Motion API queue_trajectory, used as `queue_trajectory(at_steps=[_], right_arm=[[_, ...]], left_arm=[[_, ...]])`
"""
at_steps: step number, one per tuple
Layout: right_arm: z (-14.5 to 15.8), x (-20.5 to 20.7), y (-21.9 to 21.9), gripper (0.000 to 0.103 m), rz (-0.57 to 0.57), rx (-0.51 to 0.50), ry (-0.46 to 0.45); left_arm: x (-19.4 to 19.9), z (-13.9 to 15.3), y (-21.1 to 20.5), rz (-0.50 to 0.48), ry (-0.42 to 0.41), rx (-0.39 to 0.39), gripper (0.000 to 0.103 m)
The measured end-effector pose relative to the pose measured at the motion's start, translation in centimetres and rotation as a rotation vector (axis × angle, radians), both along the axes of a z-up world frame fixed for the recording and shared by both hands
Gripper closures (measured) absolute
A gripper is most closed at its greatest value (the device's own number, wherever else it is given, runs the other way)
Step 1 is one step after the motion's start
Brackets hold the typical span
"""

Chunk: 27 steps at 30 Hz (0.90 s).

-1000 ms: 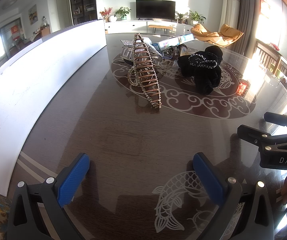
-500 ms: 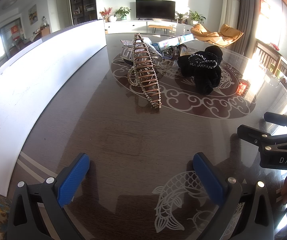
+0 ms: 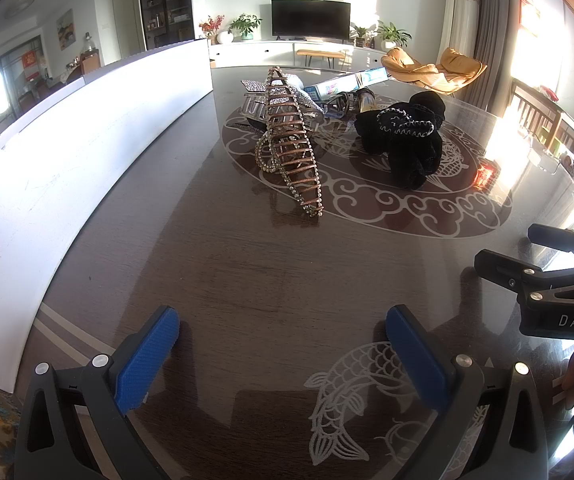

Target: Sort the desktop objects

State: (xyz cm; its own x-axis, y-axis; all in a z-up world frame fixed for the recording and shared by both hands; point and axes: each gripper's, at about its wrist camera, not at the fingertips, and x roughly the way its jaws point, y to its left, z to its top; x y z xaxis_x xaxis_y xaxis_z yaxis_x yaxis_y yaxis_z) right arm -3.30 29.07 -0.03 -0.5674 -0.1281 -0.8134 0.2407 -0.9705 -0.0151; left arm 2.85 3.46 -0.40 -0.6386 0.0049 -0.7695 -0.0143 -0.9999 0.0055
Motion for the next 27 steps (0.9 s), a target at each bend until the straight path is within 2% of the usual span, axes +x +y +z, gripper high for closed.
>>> queue_trajectory(at_steps=[9, 15, 17, 20, 22, 26, 27], right_arm=[[0.0, 0.0, 0.0, 0.000, 0.000, 0.000, 0.000], [0.0, 0.0, 0.0, 0.000, 0.001, -0.002, 0.000], [0.3, -0.4, -0.1, 0.000, 0.039, -0.048, 0.003], [1.3, -2.3, -2.0, 0.000, 0.096, -0.058, 0.038], [1.7, -4.7, -3.7, 0.000, 0.120, -0.094, 0.029], [1.0, -9.7, -7.8, 0.002, 0.161, -0.021, 0.009], [0.8, -10.5, -8.2, 0.016, 0.175, -0.028, 0.010]], left_arm=[[-0.6, 0.2, -0.7, -0.061, -0.056, 0.003, 0.000], [-0.9, 0.2, -2.0, -0.012, -0.049, 0.004, 0.000], [-0.9, 0.1, -2.1, -0.009, -0.045, 0.003, 0.000], [-1.0, 0.1, -2.1, -0.007, -0.040, 0.002, 0.000], [-1.0, 0.1, -2.1, -0.006, -0.042, 0.004, 0.000], [-1.1, 0.1, -2.0, 0.004, -0.043, 0.004, 0.000], [-1.1, 0.1, -2.0, 0.008, -0.045, 0.002, 0.000]])
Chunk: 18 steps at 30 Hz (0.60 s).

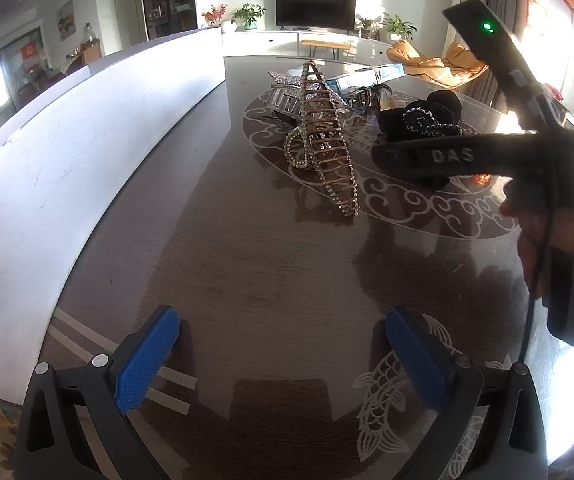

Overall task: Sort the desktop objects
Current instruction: 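Grasp the beaded tiara with left tool while right tool grasps black fluffy item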

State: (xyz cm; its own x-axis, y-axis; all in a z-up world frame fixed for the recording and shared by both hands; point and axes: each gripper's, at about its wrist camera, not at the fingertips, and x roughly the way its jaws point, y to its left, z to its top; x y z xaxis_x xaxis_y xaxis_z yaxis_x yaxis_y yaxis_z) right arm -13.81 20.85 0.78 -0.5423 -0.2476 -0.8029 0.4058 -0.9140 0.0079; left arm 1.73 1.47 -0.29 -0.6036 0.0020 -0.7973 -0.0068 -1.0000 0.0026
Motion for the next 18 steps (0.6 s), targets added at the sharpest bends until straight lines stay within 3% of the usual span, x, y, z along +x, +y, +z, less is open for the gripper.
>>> queue_trajectory(at_steps=[1, 2, 3, 4, 10, 13, 17, 18], right_arm=[[-0.2, -0.6, -0.2, 0.038, 0.014, -0.012, -0.011], [-0.1, -0.7, -0.3, 0.044, 0.017, -0.006, 0.010], [-0.2, -0.9, -0.1, 0.062, 0.030, -0.028, -0.010], [-0.1, -0.6, 0.2, 0.065, 0.035, -0.048, -0.018], [-0.7, 4.7, 3.8, 0.065, 0.051, -0.038, -0.011], [-0.8, 6.5, 6.0, 0.065, 0.010, -0.099, -0.022], [-0.8, 7.7, 7.9, 0.065, -0.019, -0.148, -0.021], [-0.8, 7.9, 8.1, 0.065, -0.021, -0.150, -0.019]], left_arm=[[-0.1, 0.0, 0.0, 0.002, -0.005, -0.001, 0.000], [-0.1, 0.0, 0.0, 0.002, -0.015, 0.000, 0.000], [-0.2, 0.1, 0.0, 0.002, -0.031, 0.001, 0.000], [-0.2, 0.2, -0.1, 0.004, -0.045, 0.002, 0.000], [-4.6, 1.1, -0.1, 0.011, -0.072, 0.150, 0.000], [-8.2, 1.3, 0.9, 0.035, -0.063, 0.097, 0.000], [-12.7, 0.5, 1.8, 0.057, -0.118, 0.056, 0.000], [-13.0, 0.6, 1.9, 0.053, -0.102, 0.043, 0.010]])
